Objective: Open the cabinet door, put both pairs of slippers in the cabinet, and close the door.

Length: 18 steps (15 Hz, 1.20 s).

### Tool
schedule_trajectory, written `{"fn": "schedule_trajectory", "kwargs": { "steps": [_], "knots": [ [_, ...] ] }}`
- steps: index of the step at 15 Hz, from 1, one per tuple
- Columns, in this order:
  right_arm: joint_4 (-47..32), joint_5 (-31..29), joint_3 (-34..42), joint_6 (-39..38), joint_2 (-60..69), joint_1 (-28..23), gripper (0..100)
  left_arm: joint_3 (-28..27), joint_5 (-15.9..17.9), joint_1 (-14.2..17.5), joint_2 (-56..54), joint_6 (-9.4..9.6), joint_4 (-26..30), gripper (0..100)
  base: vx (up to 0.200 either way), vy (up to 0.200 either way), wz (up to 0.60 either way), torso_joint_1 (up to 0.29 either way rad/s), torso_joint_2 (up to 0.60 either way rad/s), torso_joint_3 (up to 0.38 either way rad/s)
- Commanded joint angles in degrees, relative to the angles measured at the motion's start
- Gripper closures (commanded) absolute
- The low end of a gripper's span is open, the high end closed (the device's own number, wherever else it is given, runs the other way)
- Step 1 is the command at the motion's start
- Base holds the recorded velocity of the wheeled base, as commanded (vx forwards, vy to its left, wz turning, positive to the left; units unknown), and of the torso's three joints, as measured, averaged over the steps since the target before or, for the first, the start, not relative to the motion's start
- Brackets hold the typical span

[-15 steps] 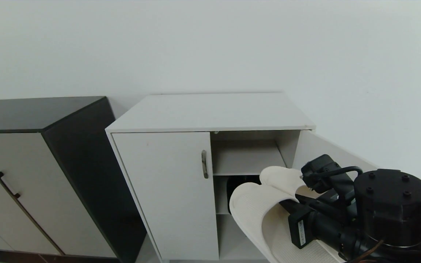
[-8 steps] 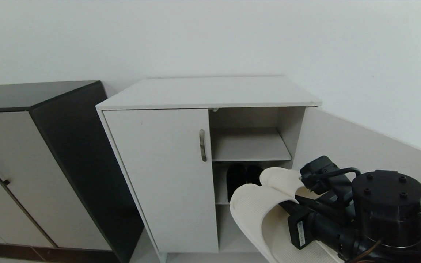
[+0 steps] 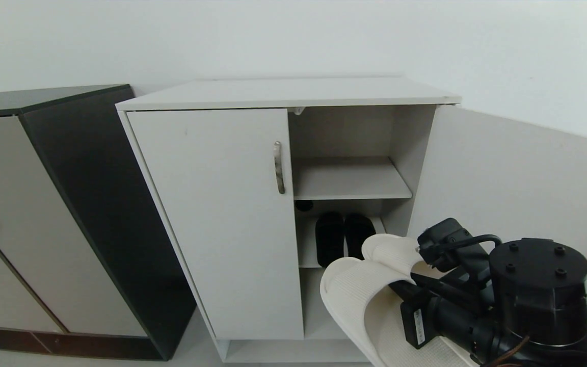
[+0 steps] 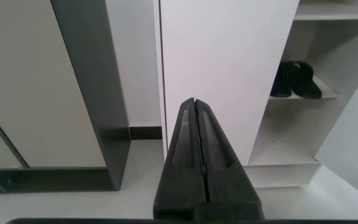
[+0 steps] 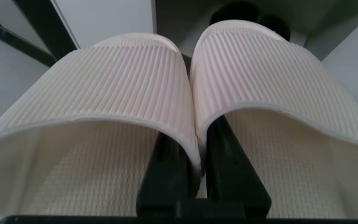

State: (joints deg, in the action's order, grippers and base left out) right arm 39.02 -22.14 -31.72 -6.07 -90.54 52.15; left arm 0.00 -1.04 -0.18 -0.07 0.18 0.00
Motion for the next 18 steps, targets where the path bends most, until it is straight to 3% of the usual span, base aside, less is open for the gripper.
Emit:
{"fn": "schedule_trajectory", "kwargs": {
  "steps": [1,10,13,16,18],
  "knots": [
    [0.0,-0.01,0.08,0.01,-0.25,0.06,100,0.0,-0.02,0.01,0.07,-0.01,0.0,100,0.0,0.0,0.0,-0.041,0.43,0.383],
    [0.88,-1.77,-0.98,0.8,-2.89,0.93,100,0.0,-0.02,0.01,0.07,-0.01,0.0,100,0.0,0.0,0.0,-0.005,0.06,0.057],
    [-7.65,-13.46,-16.0,-2.54,-10.18,2.96,100,0.0,0.07,0.01,0.07,0.08,0.0,100,0.0,0.0,0.0,0.0,0.0,0.0],
    [-27.07,-18.82,-34.2,-10.19,-13.7,4.36,100,0.0,0.07,0.01,0.07,0.08,0.0,100,0.0,0.0,0.0,0.0,0.0,0.0],
    [-34.36,-25.5,-45.45,-14.5,-18.18,3.83,100,0.0,0.07,0.01,0.07,0.08,0.0,100,0.0,0.0,0.0,0.0,0.0,0.0]
  ]
}}
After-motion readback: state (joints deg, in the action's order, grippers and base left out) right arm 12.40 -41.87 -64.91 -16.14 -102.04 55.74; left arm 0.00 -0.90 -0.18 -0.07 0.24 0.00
